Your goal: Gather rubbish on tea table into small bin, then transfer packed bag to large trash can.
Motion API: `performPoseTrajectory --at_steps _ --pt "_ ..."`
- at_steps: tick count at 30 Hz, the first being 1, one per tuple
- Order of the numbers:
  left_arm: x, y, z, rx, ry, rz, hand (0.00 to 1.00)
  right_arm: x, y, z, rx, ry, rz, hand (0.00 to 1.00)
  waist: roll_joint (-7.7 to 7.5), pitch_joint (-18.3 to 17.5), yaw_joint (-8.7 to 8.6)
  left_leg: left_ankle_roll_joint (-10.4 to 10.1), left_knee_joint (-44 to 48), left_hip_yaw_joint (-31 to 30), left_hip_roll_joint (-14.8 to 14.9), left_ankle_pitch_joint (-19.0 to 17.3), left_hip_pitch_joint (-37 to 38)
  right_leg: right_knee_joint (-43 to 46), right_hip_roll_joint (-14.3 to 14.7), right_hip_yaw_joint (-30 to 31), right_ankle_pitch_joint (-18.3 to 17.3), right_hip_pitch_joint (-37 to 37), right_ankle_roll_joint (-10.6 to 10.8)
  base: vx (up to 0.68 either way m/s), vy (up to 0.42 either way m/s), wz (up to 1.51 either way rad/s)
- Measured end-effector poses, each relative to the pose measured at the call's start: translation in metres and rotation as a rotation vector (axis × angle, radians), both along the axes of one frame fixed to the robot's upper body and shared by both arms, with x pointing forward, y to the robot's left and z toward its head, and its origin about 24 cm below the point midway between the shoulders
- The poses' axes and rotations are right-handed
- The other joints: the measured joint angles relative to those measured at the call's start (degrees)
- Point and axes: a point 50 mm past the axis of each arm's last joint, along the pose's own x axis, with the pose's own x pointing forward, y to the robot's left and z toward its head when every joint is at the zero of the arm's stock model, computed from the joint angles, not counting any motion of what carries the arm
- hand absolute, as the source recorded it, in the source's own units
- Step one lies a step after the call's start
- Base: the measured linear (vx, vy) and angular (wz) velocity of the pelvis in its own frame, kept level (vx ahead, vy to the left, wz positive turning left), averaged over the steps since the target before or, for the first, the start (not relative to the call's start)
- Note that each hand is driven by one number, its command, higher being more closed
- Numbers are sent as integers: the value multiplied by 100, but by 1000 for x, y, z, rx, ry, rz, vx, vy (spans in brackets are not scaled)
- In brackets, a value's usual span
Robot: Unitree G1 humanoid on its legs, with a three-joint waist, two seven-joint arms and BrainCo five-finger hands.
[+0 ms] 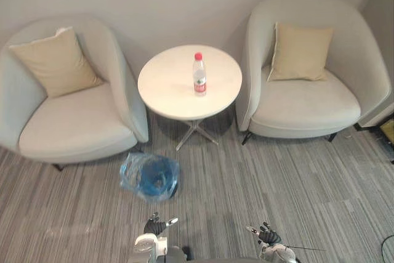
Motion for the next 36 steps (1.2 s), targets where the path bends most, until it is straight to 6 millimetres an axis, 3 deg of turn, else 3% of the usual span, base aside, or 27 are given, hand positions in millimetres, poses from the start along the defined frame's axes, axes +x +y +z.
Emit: performPoseTrajectory --at_steps 2,4,5,6,7,9,11,14,15,17,18,19,20,22,23,24,27,30,32,34,35,36 --pt "-1 -1 -1 -4 6 3 0 -1 -1 0 -2 -4 -2 0 -14 53 -5 -16 -165 -108 10 -87 417 416 -146 -307 -250 -282 -425 308 -28 41" --pt "-1 0 -1 -3 8 9 0 0 -1 1 -3 -13 -1 0 -23 65 -54 -24 -354 -307 130 -92 756 -28 -270 -794 -506 -472 -737 279 -129 50" --pt "-1 0 -1 -4 8 9 0 1 -1 1 -2 -15 -2 0 -31 65 -92 -70 -356 -417 185 -119 813 -537 -281 -944 -486 -508 -791 276 -196 68" --pt "-1 0 -1 -4 8 9 0 0 0 1 1 -12 -4 0 -84 52 -111 -213 -351 -557 213 -203 837 -1548 -257 -1066 -181 -497 -887 310 -248 68" --pt "-1 2 -1 2 12 10 0 -3 1 -1 9 -2 -6 0 -233 31 -122 -428 -345 -724 145 -336 872 -2335 -247 -1037 36 -414 -1056 401 -292 47" --pt "-2 -11 -3 -32 21 6 0 -2 -11 0 -12 1 -40 0 166 40 -111 -500 -297 -818 459 -360 794 -2451 -10 -1199 97 -268 -1173 316 -200 21" --pt "-4 -17 -4 -52 31 1 0 -5 -18 0 -24 18 -51 0 304 70 -120 -553 -319 -933 573 -237 884 -2449 102 -1246 66 -180 -1210 289 -160 8" --pt "-7 -17 -6 -63 44 8 0 -10 -16 -3 -15 40 -57 0 242 102 -194 -684 211 -1101 680 -57 781 -2849 169 -1434 -21 331 -1197 220 -140 33" --pt "-4 -17 -4 -65 30 16 0 -14 -13 -4 -10 50 -54 0 151 130 -198 -686 900 -1146 742 -58 482 -3128 170 -1489 -59 571 -1198 192 -157 46" --pt "2 -14 0 -68 -8 45 0 -13 -12 -4 -14 48 -25 0 164 159 -167 -879 2740 -1163 1010 125 -383 -3606 327 -1529 -98 987 -1252 135 -69 28" --pt "6 -13 2 -64 -25 46 0 -14 -10 -5 -14 55 -15 0 174 187 -53 -852 3554 -1101 1173 431 -739 -3712 368 -1516 -136 1124 -1314 122 30 -14" --pt "7 -12 2 -62 -30 46 0 -15 -10 -5 -15 57 -11 0 144 199 58 -733 3839 -962 1276 212 -890 -3757 362 -1498 -154 1210 -1346 156 44 -21" --pt "9 -12 3 -63 -42 42 0 -13 -10 -4 -15 53 -14 0 155 193 51 -585 3806 -728 1309 -217 -1090 -3843 330 -1477 -134 1346 -1314 154 39 -17" --pt "11 -13 5 -65 -54 42 0 -9 -8 -3 -12 42 -12 0 145 201 49 -495 3091 -451 1161 -516 -1360 -3951 225 -1453 -85 1483 -1227 157 96 -12" --pt "11 -14 5 -66 -61 41 0 -8 -8 -3 -11 37 -11 0 168 185 69 -470 2130 -378 977 -363 -1464 -3968 175 -1404 -107 1497 -1112 151 159 -19" --pt "10 -16 5 -71 -56 39 0 -6 -11 -2 -21 31 -9 0 292 138 80 -409 1372 -478 864 207 -1509 -3966 244 -1332 -149 1482 -1003 172 175 -27" --pt "7 -5 3 -38 -39 33 0 -7 2 -5 11 41 -2 0 -40 21 53 -301 810 -375 411 296 -1167 -4399 18 -858 -81 1646 -856 199 132 2" --pt "7 0 3 -26 -36 32 0 -8 8 -6 22 47 9 0 -121 32 114 -219 613 -176 285 240 -889 -4332 -116 -717 9 1720 -778 190 105 -15" --pt "5 -1 2 -27 -27 29 0 -5 8 -5 21 40 15 0 -87 39 109 -210 314 -75 232 237 -581 -3840 -172 -695 9 1603 -775 128 80 -32" --pt "1 0 0 -20 -8 9 0 -2 8 -4 21 29 21 0 -61 23 126 -199 32 16 182 232 -228 -2421 -292 -678 9 1019 -734 148 91 -25" --pt "0 1 -1 -12 3 -7 0 -1 8 -3 20 26 20 0 -88 29 77 -181 -25 -14 141 226 -101 -1908 -375 -693 35 812 -672 144 28 18" --pt "-3 1 -2 -9 18 -15 0 -2 7 -3 20 24 19 0 -85 14 -7 -146 -26 -84 132 199 -12 -1577 -432 -700 -183 688 -667 158 0 46"
